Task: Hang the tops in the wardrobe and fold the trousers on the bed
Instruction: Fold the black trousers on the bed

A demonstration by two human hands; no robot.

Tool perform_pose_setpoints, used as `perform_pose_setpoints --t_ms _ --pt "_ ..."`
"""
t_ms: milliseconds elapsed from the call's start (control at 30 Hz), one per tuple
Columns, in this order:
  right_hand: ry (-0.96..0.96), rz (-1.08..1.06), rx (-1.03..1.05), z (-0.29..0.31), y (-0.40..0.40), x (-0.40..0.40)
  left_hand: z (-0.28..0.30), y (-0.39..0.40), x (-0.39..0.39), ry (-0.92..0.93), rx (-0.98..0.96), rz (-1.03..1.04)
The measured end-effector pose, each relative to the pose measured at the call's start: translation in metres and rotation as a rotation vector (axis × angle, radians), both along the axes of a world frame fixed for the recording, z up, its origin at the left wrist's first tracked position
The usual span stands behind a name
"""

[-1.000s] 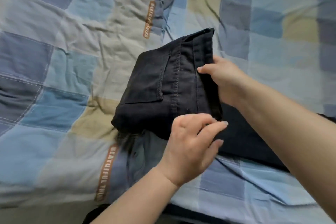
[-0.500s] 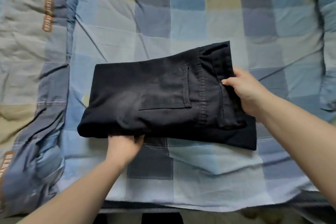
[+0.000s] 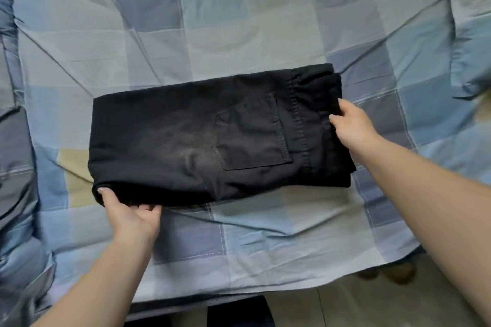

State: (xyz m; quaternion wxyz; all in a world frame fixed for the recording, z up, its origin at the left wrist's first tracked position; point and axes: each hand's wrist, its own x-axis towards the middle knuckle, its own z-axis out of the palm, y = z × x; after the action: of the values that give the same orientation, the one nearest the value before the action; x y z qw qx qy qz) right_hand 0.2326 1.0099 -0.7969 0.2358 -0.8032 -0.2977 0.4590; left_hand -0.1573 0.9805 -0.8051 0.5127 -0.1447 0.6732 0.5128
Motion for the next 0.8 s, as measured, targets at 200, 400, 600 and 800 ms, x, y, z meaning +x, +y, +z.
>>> perform_pose_setpoints --t_ms 200,400,600,800 --pt "-0.221 -0.199 0.132 -0.005 -0.009 0.031 0.0 0.02 -0.02 -0.025 0.064 -0.023" --pt "-0.254 0.091 -0.289 -0.024 -0.028 0.039 -0.021 0.017 -0.033 0.112 -0.143 -0.12" --pt "-0.364 0.076 -0.177 -0.018 -0.042 0.036 -0.021 0.014 -0.05 0.215 -0.152 -0.145" --pt "-0.274 0.131 -0.309 -0.029 -0.065 0.021 -0.023 0.026 -0.062 0.232 -0.266 -0.099"
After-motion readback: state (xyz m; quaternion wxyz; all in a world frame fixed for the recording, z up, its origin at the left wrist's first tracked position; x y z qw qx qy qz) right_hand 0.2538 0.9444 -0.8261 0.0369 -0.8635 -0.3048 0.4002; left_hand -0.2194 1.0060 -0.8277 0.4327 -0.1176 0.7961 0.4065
